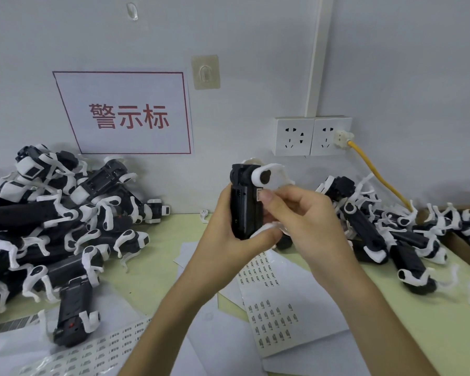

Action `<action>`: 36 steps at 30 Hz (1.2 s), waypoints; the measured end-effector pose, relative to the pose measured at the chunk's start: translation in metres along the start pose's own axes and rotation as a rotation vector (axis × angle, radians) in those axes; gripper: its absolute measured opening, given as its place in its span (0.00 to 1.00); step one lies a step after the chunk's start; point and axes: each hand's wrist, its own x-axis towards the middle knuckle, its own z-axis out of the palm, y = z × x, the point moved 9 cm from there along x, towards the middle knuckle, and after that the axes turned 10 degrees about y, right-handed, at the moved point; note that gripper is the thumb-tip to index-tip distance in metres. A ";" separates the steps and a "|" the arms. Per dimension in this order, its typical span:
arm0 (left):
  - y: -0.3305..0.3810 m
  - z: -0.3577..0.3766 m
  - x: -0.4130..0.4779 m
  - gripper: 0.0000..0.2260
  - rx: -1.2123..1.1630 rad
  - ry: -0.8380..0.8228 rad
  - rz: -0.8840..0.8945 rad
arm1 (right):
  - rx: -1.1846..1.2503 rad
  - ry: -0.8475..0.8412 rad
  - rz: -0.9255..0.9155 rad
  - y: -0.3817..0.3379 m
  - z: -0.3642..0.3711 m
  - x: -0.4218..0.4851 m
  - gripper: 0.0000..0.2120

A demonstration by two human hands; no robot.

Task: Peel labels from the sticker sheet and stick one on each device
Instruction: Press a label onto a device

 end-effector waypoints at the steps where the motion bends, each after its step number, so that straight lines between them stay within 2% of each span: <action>1: -0.002 -0.001 0.000 0.22 -0.017 -0.001 -0.038 | 0.001 -0.023 0.007 0.001 0.003 0.001 0.12; 3: -0.006 -0.002 0.000 0.19 -0.041 -0.013 -0.093 | 0.046 -0.078 0.021 0.001 0.008 0.001 0.15; 6: -0.008 0.000 0.000 0.21 -0.075 -0.038 -0.121 | 0.066 -0.181 0.006 -0.003 0.013 -0.002 0.13; 9: -0.006 0.008 -0.004 0.25 -0.065 -0.076 -0.121 | -0.019 -0.164 -0.008 -0.003 0.011 -0.004 0.18; 13: -0.003 0.015 -0.009 0.20 -0.060 -0.138 -0.101 | 0.040 -0.168 -0.060 -0.010 0.011 -0.004 0.21; 23: 0.002 0.019 -0.014 0.23 -0.047 -0.207 -0.124 | 0.176 -0.257 -0.024 -0.006 0.010 -0.004 0.17; 36: 0.001 0.020 -0.015 0.24 -0.125 -0.250 -0.166 | 0.194 -0.377 -0.064 -0.010 0.014 -0.008 0.13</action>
